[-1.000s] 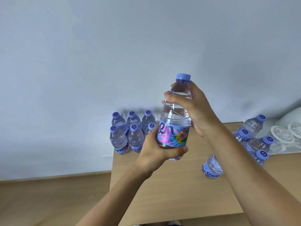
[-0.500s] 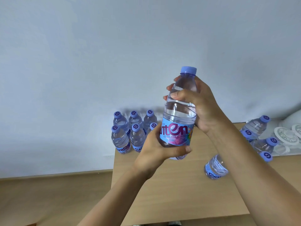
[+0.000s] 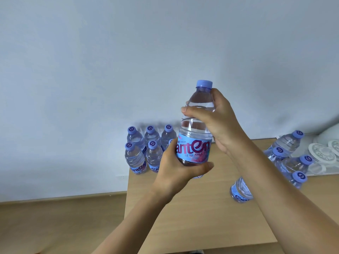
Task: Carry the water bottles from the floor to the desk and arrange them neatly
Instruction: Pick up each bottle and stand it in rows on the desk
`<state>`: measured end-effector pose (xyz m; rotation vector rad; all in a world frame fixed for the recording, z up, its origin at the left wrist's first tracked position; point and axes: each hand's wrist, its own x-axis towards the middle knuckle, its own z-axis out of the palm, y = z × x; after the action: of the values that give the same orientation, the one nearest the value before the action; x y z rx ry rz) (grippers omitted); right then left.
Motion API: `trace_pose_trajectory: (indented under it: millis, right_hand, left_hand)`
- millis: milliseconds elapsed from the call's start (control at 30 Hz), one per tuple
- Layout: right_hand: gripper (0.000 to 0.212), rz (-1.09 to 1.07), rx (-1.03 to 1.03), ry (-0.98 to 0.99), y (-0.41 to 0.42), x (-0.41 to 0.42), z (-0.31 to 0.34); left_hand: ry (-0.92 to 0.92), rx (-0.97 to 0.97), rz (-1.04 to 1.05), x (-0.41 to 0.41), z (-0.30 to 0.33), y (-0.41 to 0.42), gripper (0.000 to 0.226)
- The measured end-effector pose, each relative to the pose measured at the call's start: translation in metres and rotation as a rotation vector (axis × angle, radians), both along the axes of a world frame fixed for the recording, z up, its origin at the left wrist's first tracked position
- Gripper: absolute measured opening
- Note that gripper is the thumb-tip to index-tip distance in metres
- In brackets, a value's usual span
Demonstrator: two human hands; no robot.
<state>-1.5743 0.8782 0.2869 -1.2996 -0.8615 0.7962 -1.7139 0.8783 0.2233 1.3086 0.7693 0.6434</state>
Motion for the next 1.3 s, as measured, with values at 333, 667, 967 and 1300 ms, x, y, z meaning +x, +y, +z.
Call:
trace_pose_trajectory:
  millis: [333, 667, 967, 1300]
  right_hand:
    - [0.033, 0.216, 0.161, 0.149, -0.001, 0.007, 0.007]
    - [0.048, 0.041, 0.076, 0.079, -0.002, -0.009, -0.005]
    - [0.021, 0.194, 0.085, 0.229, 0.003, 0.004, -0.007]
    - [0.026, 0.260, 0.030, 0.166, 0.005, -0.003, -0.018]
  left_hand:
    - [-0.083, -0.099, -0.171, -0.010, 0.008, 0.007, 0.046]
    - [0.022, 0.045, 0.056, -0.009, 0.001, 0.001, 0.050]
    - [-0.059, -0.031, -0.126, -0.017, -0.001, 0.004, 0.051]
    - [-0.060, -0.061, -0.071, -0.022, -0.017, -0.001, 0.051]
